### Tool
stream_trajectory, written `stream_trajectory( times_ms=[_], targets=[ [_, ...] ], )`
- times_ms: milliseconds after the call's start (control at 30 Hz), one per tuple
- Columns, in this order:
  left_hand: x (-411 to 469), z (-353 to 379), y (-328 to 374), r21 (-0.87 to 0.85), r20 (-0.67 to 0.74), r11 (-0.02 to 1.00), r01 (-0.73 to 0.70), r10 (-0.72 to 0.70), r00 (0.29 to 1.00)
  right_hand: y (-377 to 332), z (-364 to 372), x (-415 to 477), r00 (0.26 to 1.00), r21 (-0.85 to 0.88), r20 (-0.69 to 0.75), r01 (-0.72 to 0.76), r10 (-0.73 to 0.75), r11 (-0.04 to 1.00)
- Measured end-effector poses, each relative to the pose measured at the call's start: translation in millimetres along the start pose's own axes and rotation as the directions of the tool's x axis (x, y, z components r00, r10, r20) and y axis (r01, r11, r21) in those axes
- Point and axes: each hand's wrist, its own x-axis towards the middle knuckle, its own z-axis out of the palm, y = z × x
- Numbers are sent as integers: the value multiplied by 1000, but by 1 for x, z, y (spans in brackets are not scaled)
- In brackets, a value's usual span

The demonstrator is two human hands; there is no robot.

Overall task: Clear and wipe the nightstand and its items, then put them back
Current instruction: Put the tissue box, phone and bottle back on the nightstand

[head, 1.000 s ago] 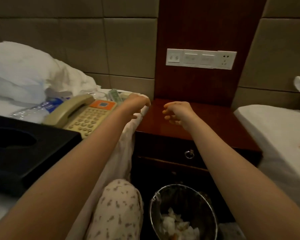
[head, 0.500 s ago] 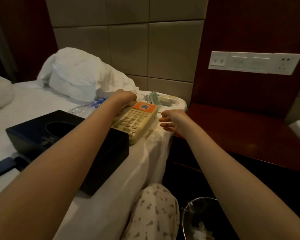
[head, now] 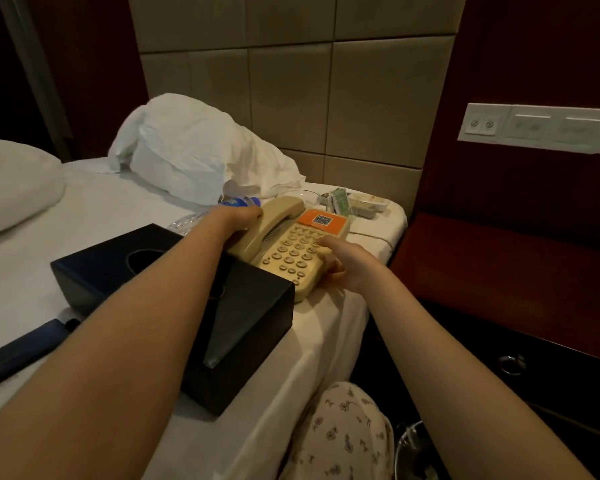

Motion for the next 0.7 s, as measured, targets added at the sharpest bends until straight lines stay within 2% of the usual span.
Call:
stream_trajectory(
  times_ms=[233, 400, 700],
  targets=[
    [11, 5, -8, -99, 17, 995, 12, -11, 1000, 14, -1, 1, 997, 149, -41, 71, -66, 986],
    [3, 5, -2, -98, 77, 995, 13, -6, 997, 17, 2, 1, 979, 106, -157, 148, -131, 983],
    [-35, 15, 30, 226, 265, 974, 3, -65, 962, 11, -44, -19, 946, 144, -269, 225, -180, 964]
  ],
)
